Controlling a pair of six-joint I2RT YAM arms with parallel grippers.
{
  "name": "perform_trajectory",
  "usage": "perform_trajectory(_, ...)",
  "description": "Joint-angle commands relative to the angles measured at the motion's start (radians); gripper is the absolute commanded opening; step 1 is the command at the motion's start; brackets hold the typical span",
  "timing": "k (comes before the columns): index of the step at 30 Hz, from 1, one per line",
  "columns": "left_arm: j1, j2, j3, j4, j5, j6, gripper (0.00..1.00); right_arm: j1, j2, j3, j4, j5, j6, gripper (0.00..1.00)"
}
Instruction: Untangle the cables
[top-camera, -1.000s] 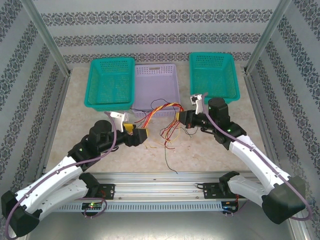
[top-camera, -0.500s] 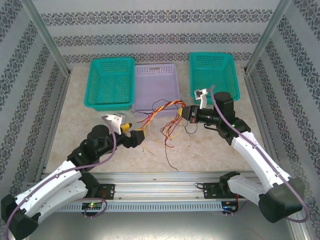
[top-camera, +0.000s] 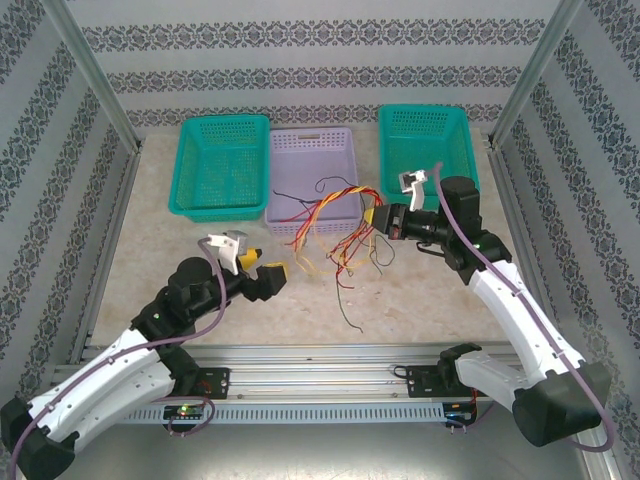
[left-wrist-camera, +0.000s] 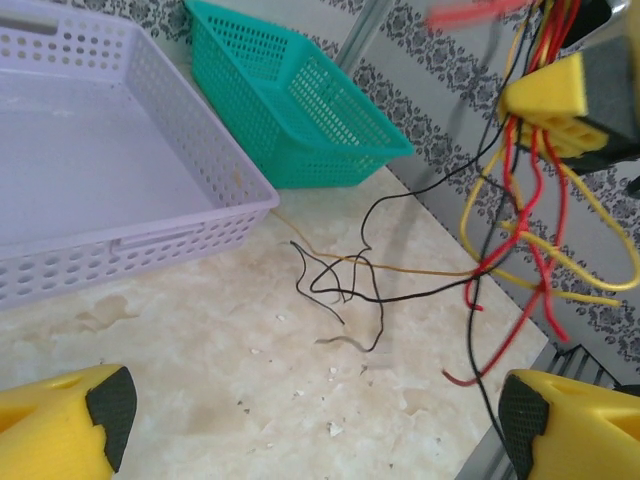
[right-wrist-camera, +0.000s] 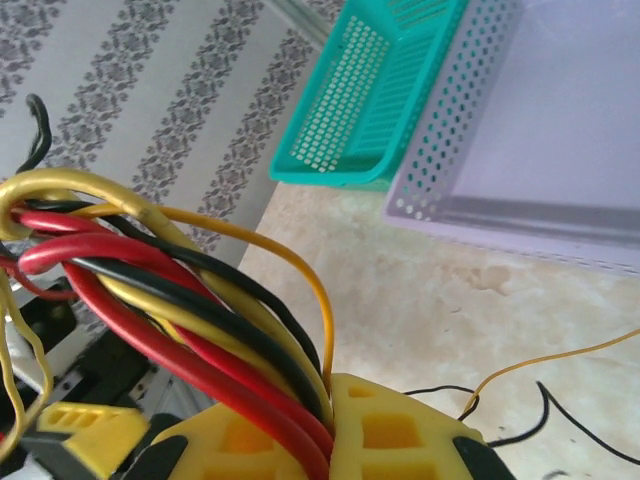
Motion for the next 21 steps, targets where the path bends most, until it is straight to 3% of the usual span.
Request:
perform_trajectory(1,0.008,0.025,0.000,0.089,0.029,0.025,0.94,0.017,0.020,0.025,0.013,-0.107,0.007,0.00)
perform_trajectory(11,0.008,0.119,0.041,0.171,0.104,0.022,0.95,0.092,0.050,0.020,0.018,-0.131,0.012,0.00)
perform_trajectory(21,0.008,0.144,0.051,0.210,0.104,0.030,0.94,0.137,0.094,0.013,0.015,-0.147,0.003,0.00)
